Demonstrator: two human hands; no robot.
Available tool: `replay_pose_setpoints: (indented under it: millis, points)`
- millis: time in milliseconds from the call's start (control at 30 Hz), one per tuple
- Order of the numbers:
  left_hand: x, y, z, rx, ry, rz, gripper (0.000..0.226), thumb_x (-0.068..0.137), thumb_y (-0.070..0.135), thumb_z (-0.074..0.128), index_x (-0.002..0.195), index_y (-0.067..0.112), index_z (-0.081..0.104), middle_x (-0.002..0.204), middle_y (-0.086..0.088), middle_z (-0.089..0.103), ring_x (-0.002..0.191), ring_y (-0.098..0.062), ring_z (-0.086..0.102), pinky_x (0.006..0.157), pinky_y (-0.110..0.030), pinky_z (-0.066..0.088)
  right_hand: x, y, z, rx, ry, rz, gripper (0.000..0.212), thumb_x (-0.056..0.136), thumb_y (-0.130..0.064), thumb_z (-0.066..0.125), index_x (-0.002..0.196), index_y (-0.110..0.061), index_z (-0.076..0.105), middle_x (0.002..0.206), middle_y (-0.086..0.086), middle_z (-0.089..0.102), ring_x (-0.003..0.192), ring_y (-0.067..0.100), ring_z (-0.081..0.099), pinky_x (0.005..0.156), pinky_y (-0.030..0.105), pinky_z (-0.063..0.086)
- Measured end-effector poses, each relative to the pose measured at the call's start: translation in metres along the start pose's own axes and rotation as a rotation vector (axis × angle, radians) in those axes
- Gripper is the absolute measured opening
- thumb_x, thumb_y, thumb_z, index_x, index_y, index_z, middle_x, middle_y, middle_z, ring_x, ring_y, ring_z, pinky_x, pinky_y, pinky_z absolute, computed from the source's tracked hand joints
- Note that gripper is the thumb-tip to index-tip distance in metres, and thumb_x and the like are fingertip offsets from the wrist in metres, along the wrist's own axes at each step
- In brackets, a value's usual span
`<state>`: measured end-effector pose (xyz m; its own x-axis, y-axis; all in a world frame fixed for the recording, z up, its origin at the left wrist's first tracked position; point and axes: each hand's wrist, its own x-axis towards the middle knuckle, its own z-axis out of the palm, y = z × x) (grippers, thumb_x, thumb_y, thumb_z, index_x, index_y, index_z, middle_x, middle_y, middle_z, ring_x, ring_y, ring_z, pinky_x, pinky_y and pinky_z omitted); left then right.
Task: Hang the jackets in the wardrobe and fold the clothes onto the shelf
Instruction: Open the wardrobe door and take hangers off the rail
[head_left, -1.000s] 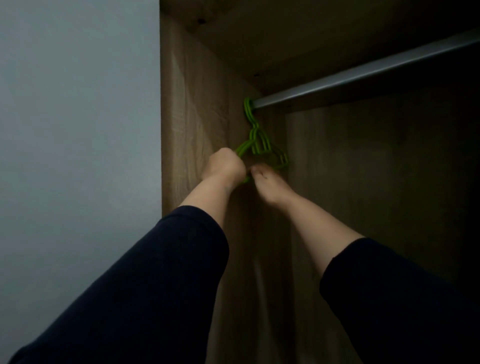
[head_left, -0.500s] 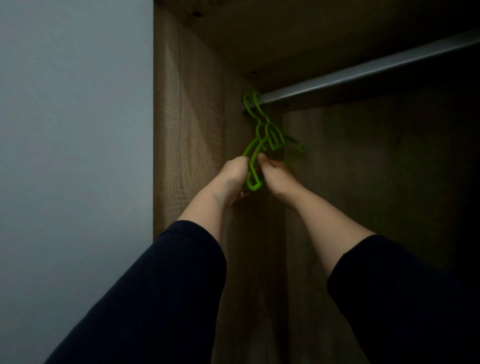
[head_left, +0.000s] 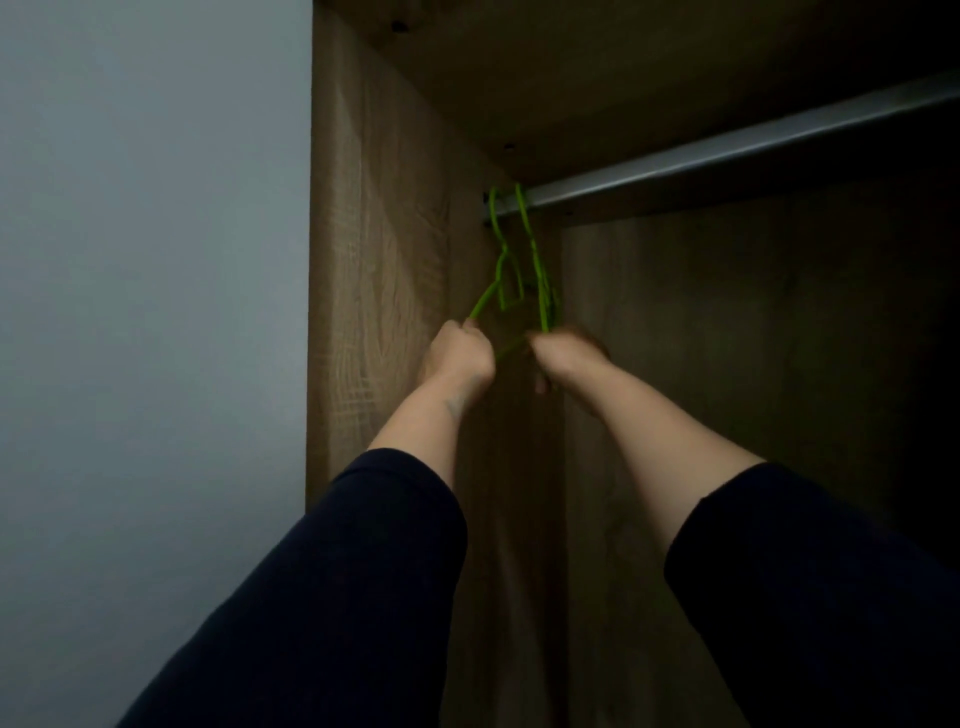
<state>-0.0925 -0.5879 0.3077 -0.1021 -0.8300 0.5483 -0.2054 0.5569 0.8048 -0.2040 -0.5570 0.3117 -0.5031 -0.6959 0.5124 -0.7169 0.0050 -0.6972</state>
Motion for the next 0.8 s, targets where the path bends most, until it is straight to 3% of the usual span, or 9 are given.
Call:
replay_pose_setpoints:
  millis: [33, 100, 167, 400, 567, 667, 733, 800]
  points:
    - [0.0, 0.0, 0.001, 0.026, 0.008, -0.001, 0.043, 0.104, 0.03, 0.025, 0.134, 0.008, 0.045, 0.138, -0.016, 0.048, 0.127, -0.034, 0.045, 0.099, -0.036, 0.036, -0.001, 0.0, -0.002, -0.056, 0.056, -0.005, 0.043, 0.096, -0.039, 0.039, 0.083, -0.01, 0.068, 0.074, 0.005, 0.068, 0.089, 0.028, 0.064, 0.074, 0.029, 0.041]
    - [0.001, 0.001, 0.002, 0.066, 0.016, -0.011, 0.043, 0.104, 0.029, 0.024, 0.137, 0.01, 0.043, 0.14, -0.015, 0.046, 0.129, -0.034, 0.044, 0.101, -0.037, 0.035, 0.0, 0.0, -0.006, -0.093, 0.117, -0.03, 0.037, 0.098, -0.037, 0.039, 0.115, -0.012, 0.062, 0.114, 0.011, 0.064, 0.109, 0.031, 0.059, 0.082, 0.031, 0.041]
    - [0.002, 0.001, 0.003, 0.096, 0.025, -0.022, 0.043, 0.104, 0.029, 0.023, 0.138, 0.012, 0.042, 0.14, -0.014, 0.046, 0.128, -0.034, 0.044, 0.1, -0.038, 0.036, -0.003, -0.005, -0.013, -0.139, 0.127, -0.06, 0.038, 0.1, -0.036, 0.037, 0.129, -0.016, 0.052, 0.131, 0.013, 0.055, 0.118, 0.033, 0.053, 0.085, 0.032, 0.038]
    - [-0.002, 0.002, 0.005, 0.111, 0.019, -0.03, 0.042, 0.104, 0.027, 0.023, 0.142, 0.013, 0.037, 0.138, -0.014, 0.047, 0.122, -0.031, 0.049, 0.083, -0.033, 0.037, -0.022, -0.022, -0.046, -0.256, 0.166, -0.139, 0.039, 0.101, -0.037, 0.033, 0.133, -0.018, 0.046, 0.137, 0.016, 0.051, 0.126, 0.035, 0.049, 0.097, 0.036, 0.039]
    - [-0.007, -0.004, 0.008, 0.151, 0.054, 0.006, 0.035, 0.103, 0.024, 0.028, 0.13, 0.008, 0.045, 0.127, -0.016, 0.053, 0.115, -0.033, 0.053, 0.078, -0.034, 0.036, -0.059, -0.005, -0.052, -0.305, 0.163, -0.122, 0.043, 0.101, -0.04, 0.03, 0.138, -0.019, 0.04, 0.14, 0.015, 0.049, 0.128, 0.036, 0.047, 0.099, 0.037, 0.039]
    - [-0.018, -0.012, 0.01, 0.164, 0.03, 0.027, 0.032, 0.1, 0.016, 0.037, 0.13, 0.009, 0.044, 0.132, -0.016, 0.049, 0.121, -0.035, 0.047, 0.089, -0.038, 0.04, -0.084, 0.014, -0.052, -0.339, 0.155, -0.106, 0.04, 0.101, -0.039, 0.031, 0.132, -0.018, 0.045, 0.134, 0.015, 0.054, 0.123, 0.036, 0.05, 0.094, 0.037, 0.041]
    - [-0.028, -0.018, 0.011, 0.185, 0.031, -0.014, 0.042, 0.094, 0.01, 0.045, 0.136, 0.009, 0.04, 0.141, -0.015, 0.042, 0.131, -0.036, 0.039, 0.104, -0.04, 0.035, -0.1, 0.026, -0.054, -0.348, 0.125, -0.08, 0.038, 0.102, -0.037, 0.032, 0.128, -0.015, 0.047, 0.132, 0.016, 0.054, 0.122, 0.037, 0.05, 0.092, 0.036, 0.04]
    - [-0.045, -0.027, 0.013, 0.189, 0.008, -0.099, 0.054, 0.092, 0.01, 0.05, 0.143, 0.008, 0.032, 0.148, -0.014, 0.033, 0.137, -0.035, 0.033, 0.111, -0.041, 0.031, -0.117, 0.037, -0.058, -0.356, 0.075, -0.046, 0.037, 0.102, -0.035, 0.034, 0.125, -0.01, 0.049, 0.132, 0.018, 0.054, 0.122, 0.037, 0.05, 0.091, 0.034, 0.04]
